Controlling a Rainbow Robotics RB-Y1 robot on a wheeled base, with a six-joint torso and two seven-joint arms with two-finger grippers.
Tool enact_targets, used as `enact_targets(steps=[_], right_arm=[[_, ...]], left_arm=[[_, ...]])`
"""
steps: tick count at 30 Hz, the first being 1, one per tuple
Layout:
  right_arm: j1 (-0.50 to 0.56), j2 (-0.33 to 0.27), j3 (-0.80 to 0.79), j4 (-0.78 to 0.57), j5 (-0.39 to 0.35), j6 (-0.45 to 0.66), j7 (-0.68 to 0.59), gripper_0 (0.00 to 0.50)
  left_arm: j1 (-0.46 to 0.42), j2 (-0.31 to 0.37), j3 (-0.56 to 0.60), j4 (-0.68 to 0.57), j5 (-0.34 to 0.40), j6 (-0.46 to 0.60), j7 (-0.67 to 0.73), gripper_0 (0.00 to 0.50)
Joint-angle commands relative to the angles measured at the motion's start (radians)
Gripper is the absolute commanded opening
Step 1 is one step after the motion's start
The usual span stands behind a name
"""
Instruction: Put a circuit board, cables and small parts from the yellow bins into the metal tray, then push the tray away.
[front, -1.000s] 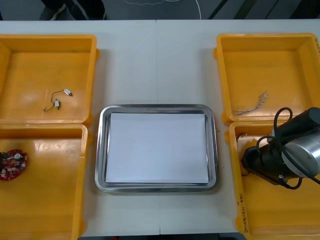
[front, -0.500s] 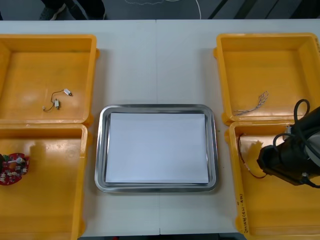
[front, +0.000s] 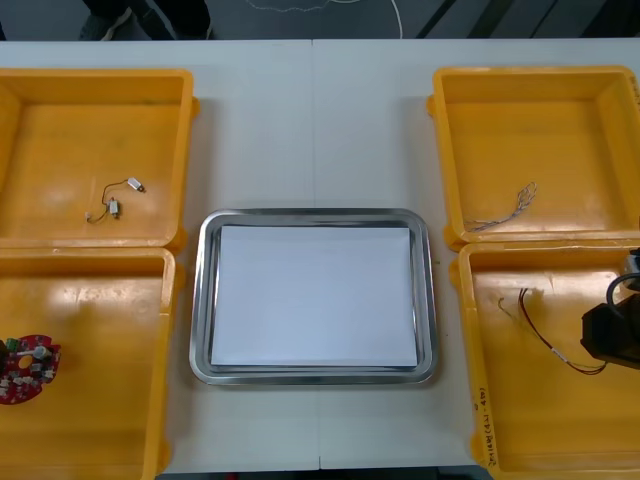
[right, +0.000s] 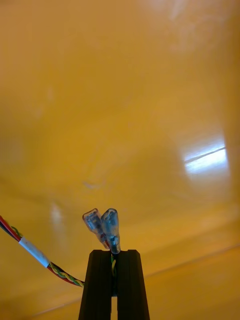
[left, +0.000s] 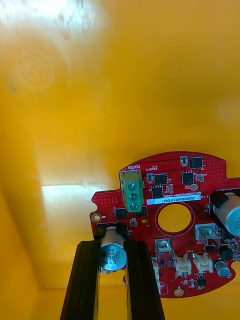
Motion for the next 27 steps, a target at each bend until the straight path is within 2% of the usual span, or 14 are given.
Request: enact_targets(steps=[1,5,7,15,18,19,21,22,23,24,25,26,27], right_arm=[[0.113,-0.036,-0.098,-0.029,-0.014,-0.065,0.065,0.000],[0.160,-0.034,-0.114,-0.029,-0.016,-0.131,0.094,0.000],[0.194,-0.023,-0.114,-0.029,-0.014,-0.189,0.096,0.000],[0.206,0.012,-0.084,0.029,-0.020,-0.244,0.096,0.000],[0.208,0.015,-0.067,0.060,-0.020,-0.279,0.099,0.000],[0.208,0.015,-0.066,0.064,-0.020,-0.287,0.100,0.000],[0.208,0.015,-0.066,0.069,-0.020,-0.287,0.100,0.000],[0.208,0.016,-0.064,0.069,-0.020,-0.287,0.102,0.000],[0.208,0.016,-0.066,0.069,-0.020,-0.287,0.102,0.000],[0.208,0.015,-0.064,0.069,-0.020,-0.287,0.103,0.000],[0.208,0.015,-0.064,0.069,-0.020,-0.287,0.103,0.000],[0.208,0.015,-0.064,0.067,-0.020,-0.287,0.108,0.000],[0.208,0.016,-0.064,0.069,-0.020,-0.287,0.109,0.053]], left_arm=[[0.039,-0.011,-0.040,-0.027,-0.003,-0.042,0.066,0.000],[0.039,-0.030,-0.044,-0.027,-0.006,-0.049,0.064,0.000],[0.039,-0.060,-0.043,-0.026,-0.020,-0.063,0.061,0.000],[0.039,-0.108,-0.043,-0.024,-0.064,-0.065,0.054,0.000],[0.039,-0.112,-0.044,-0.026,-0.072,-0.065,0.052,0.028],[0.038,-0.114,-0.044,-0.026,-0.073,-0.065,0.052,0.058],[0.038,-0.114,-0.044,-0.024,-0.076,-0.065,0.051,0.148],[0.038,-0.114,-0.044,-0.024,-0.078,-0.066,0.049,0.230],[0.038,-0.115,-0.044,-0.024,-0.079,-0.069,0.049,0.290],[0.038,-0.119,-0.044,-0.024,-0.084,-0.072,0.048,0.377],[0.038,-0.119,-0.044,-0.024,-0.084,-0.072,0.048,0.377],[0.038,-0.119,-0.044,-0.026,-0.089,-0.074,0.045,0.472],[0.038,-0.120,-0.043,-0.026,-0.090,-0.074,0.045,0.498]])
